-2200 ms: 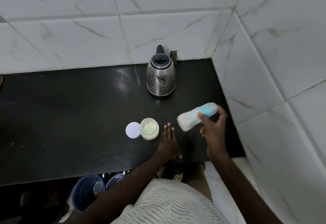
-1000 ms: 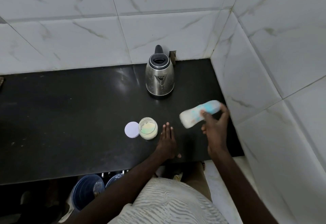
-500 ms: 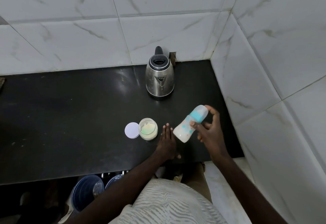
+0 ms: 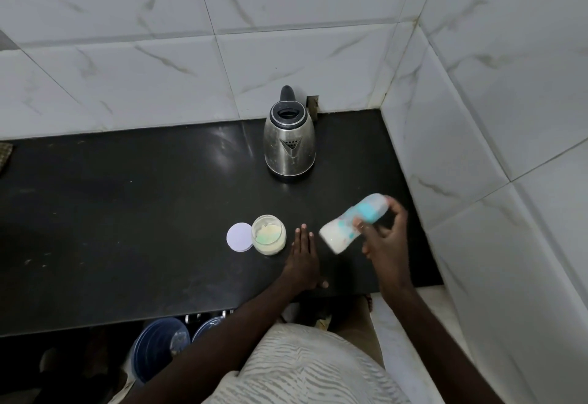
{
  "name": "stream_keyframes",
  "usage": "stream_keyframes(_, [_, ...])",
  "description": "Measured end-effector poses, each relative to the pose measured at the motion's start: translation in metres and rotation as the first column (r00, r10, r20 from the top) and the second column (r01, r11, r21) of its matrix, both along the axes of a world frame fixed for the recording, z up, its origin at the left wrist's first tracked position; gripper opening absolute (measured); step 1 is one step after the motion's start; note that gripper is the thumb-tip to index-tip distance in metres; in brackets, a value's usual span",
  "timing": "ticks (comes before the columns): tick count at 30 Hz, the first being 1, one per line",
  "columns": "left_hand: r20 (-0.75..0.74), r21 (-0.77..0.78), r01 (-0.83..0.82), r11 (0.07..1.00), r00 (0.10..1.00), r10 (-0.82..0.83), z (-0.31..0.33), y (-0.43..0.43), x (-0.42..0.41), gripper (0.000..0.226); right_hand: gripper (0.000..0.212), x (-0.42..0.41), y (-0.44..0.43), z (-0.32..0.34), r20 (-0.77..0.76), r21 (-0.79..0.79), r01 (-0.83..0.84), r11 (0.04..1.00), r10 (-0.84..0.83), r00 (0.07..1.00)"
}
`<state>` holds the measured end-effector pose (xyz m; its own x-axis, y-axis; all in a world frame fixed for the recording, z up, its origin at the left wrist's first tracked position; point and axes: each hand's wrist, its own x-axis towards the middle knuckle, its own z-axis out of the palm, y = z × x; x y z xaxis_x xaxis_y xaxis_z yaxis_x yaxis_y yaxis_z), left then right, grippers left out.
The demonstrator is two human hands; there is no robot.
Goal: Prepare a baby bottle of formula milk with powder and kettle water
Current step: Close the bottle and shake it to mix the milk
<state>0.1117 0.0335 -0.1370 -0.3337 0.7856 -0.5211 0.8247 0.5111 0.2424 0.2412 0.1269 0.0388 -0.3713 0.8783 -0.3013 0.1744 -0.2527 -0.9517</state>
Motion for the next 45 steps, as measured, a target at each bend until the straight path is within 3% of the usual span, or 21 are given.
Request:
stream_keyframes(3, [-0.004, 0.013, -0.008, 1.000, 1.000, 0.008, 0.011, -0.002, 0.004, 0.139, 0.062, -0.006, 0.021, 0.008, -0.067, -0.001, 0.296, 0.955, -0.295, 0.953])
stream_keyframes(5, [0.006, 0.009, -0.011, 1.000, 1.000, 0.011, 0.014, -0.002, 0.004, 0.138, 0.066, -0.007, 0.033, 0.010, -0.101, 0.010, 0.378, 0.926, -0.375, 0.921])
stream_keyframes(8, [0.013, -0.010, -0.003, 1.000, 1.000, 0.003, 0.015, -0.001, 0.002, 0.137, 0.066, -0.006, 0.034, 0.010, -0.072, 0.019, 0.325, 0.945, -0.323, 0.944])
stream_keyframes(12, [0.016, -0.022, 0.012, 1.000, 1.000, -0.011, 0.014, 0.000, 0.001, 0.137, 0.067, 0.002, 0.016, -0.006, 0.021, 0.046, 0.051, 0.998, -0.052, 0.998])
stream_keyframes(14, [0.022, -0.022, 0.014, 1.000, 1.000, -0.013, 0.014, -0.001, 0.001, 0.137, 0.072, 0.007, 0.015, -0.008, 0.035, 0.052, 0.011, 0.999, -0.013, 0.999])
stream_keyframes(19, [-0.006, -0.006, 0.013, 1.000, 1.000, -0.013, 0.013, -0.002, 0.003, 0.137, 0.071, 0.008, 0.041, 0.006, -0.090, 0.039, 0.370, 0.928, -0.365, 0.927])
stream_keyframes(21, [0.002, -0.012, 0.010, 1.000, 1.000, -0.010, 0.013, -0.002, 0.003, 0.138, 0.069, 0.003, 0.039, 0.006, -0.079, 0.033, 0.393, 0.919, -0.389, 0.918])
stream_keyframes(25, [-0.002, -0.007, 0.017, 1.000, 1.000, -0.017, 0.008, 0.000, 0.002, 0.140, 0.071, -0.001, 0.005, -0.008, 0.016, 0.028, 0.008, 1.000, -0.008, 1.000])
stream_keyframes(27, [0.003, -0.005, 0.023, 1.000, 1.000, -0.023, 0.007, -0.001, 0.000, 0.140, 0.074, 0.001, -0.001, -0.010, 0.042, 0.052, -0.076, 0.996, 0.074, 0.996])
stream_keyframes(32, [-0.012, 0.003, 0.011, 1.000, 1.000, -0.011, 0.009, -0.003, 0.003, 0.136, 0.067, -0.008, 0.025, 0.005, -0.067, 0.028, 0.310, 0.950, -0.308, 0.949])
stream_keyframes(34, [-0.010, -0.006, 0.012, 1.000, 1.000, -0.012, 0.008, -0.003, 0.003, 0.134, 0.065, -0.011, 0.023, 0.007, -0.069, 0.038, 0.303, 0.952, -0.300, 0.951])
stream_keyframes(39, [-0.006, -0.021, 0.040, 0.999, 0.999, -0.040, 0.006, -0.001, 0.000, 0.136, 0.073, -0.008, 0.003, 0.001, 0.018, 0.086, -0.036, 0.996, 0.035, 0.999])
stream_keyframes(41, [-0.002, -0.021, 0.036, 0.999, 0.999, -0.036, 0.006, -0.002, -0.001, 0.136, 0.074, -0.007, 0.009, 0.009, 0.008, 0.123, 0.017, 0.992, -0.018, 1.000])
stream_keyframes(45, [0.000, -0.020, 0.022, 1.000, 1.000, -0.022, 0.009, -0.002, 0.001, 0.135, 0.072, -0.008, 0.030, 0.027, -0.066, 0.141, 0.308, 0.941, -0.301, 0.951])
